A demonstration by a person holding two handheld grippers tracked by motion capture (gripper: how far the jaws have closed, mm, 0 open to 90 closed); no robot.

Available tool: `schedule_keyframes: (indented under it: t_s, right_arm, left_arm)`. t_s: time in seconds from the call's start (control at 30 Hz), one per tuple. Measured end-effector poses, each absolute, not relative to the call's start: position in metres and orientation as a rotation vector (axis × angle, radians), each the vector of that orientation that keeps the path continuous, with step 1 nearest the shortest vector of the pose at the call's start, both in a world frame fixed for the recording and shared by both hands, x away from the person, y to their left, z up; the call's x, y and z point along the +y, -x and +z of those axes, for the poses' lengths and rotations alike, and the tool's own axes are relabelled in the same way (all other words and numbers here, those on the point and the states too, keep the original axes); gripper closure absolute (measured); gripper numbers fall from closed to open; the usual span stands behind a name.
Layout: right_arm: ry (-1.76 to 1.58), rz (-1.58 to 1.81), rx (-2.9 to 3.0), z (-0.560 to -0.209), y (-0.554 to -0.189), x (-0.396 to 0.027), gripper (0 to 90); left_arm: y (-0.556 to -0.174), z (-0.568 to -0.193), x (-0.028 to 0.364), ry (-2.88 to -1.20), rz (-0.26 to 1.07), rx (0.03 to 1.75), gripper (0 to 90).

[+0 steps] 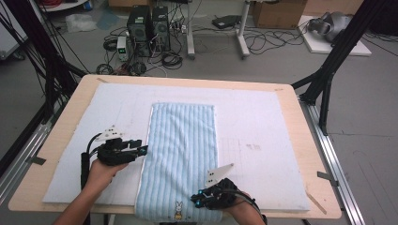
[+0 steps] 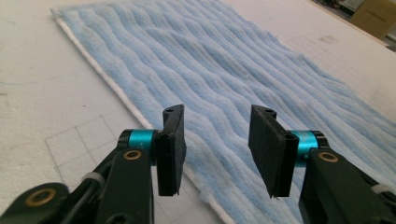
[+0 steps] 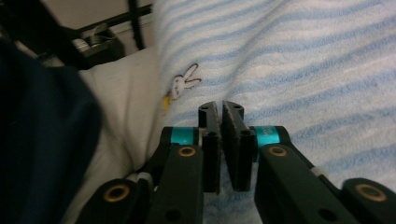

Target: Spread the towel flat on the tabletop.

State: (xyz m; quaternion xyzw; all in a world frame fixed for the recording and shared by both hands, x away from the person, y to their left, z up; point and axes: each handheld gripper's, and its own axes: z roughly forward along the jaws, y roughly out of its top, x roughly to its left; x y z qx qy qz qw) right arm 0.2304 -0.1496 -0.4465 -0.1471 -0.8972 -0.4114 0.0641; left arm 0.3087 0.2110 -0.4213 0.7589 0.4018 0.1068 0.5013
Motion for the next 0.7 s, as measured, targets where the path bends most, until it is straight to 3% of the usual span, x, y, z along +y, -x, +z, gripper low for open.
schedule_keyframes:
  t_s: [0.17, 0.23, 0.47, 0.7]
  right_arm:
    - [0.669, -1.428, -2.656, -0.438, -0.245, -0.167, 57.9]
    - [0.826, -1.481, -2.688, -0.437, -0.260, -0.178, 56.1]
    - [1.310, -1.519, -2.740, -0.440, -0.320, -0.206, 59.3]
    - [1.463, -1.418, -2.809, -0.442, -0.364, -0.192, 63.9]
  left_arm:
    - [-0.324, -0.425, 0.211, -1.832, 0.262, 1.013, 53.1]
    - [-0.332, -0.426, 0.211, -1.827, 0.274, 1.020, 52.2]
    - [-0.356, -0.426, 0.209, -1.794, 0.302, 1.060, 48.6]
    - [-0.372, -0.430, 0.210, -1.762, 0.280, 1.117, 46.4]
